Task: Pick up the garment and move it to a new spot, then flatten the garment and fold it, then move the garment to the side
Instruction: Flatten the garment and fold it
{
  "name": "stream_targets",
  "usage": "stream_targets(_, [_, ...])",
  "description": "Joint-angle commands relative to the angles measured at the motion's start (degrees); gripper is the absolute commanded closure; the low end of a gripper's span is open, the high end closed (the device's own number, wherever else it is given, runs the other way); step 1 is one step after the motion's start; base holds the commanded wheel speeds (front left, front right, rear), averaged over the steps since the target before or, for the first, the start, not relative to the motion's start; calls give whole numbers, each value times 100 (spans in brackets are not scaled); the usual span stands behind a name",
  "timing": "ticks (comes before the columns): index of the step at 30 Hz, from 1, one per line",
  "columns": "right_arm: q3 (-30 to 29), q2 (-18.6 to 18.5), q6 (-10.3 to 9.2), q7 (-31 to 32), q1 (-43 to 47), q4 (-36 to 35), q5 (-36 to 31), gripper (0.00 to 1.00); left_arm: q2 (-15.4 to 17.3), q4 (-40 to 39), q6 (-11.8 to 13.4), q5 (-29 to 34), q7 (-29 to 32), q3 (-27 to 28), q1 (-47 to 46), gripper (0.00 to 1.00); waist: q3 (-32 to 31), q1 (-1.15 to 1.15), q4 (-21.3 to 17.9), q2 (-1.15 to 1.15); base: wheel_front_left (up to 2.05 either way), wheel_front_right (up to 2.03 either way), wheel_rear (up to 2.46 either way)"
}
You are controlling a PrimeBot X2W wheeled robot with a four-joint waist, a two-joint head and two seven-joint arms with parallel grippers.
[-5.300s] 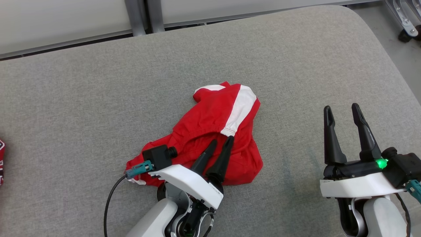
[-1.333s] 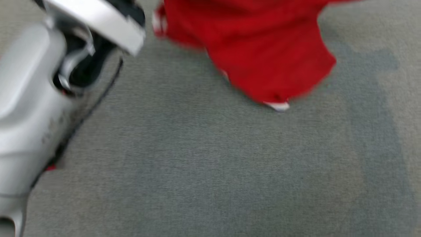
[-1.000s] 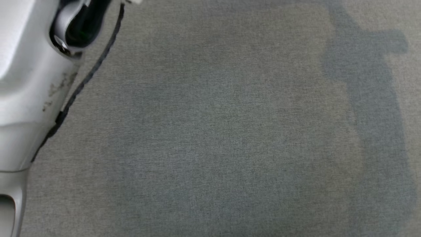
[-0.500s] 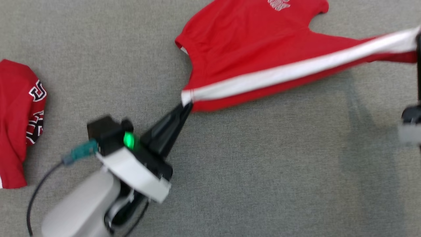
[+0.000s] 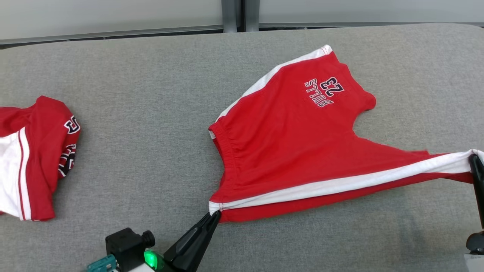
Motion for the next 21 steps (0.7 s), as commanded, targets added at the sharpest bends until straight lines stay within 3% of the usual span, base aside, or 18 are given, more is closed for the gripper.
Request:
stream_targets(1, [-73,13,-14,81,15,-68,-28,100,11,-63,36,-95,59,38,-1,100,-13,0,37,0,0,0,0])
stream_targets(7, [-18,-138,-14,530,-525,64,92,100,-242,-26,-124,-612,636,28,-497,100,163,0,186,0,0,0,0])
stream_targets(14, [410,-549,-13,892,-1876,1019,339,100,-645,512,-238,-1364,1501,180,-1450,100,576,0,438,0,0,0,0])
stream_targets(21, [980,-1049,-13,1034,-3103,1786,664,100,-857,1038,-336,-1784,1934,415,-2208,100,965,0,677,0,0,0,0])
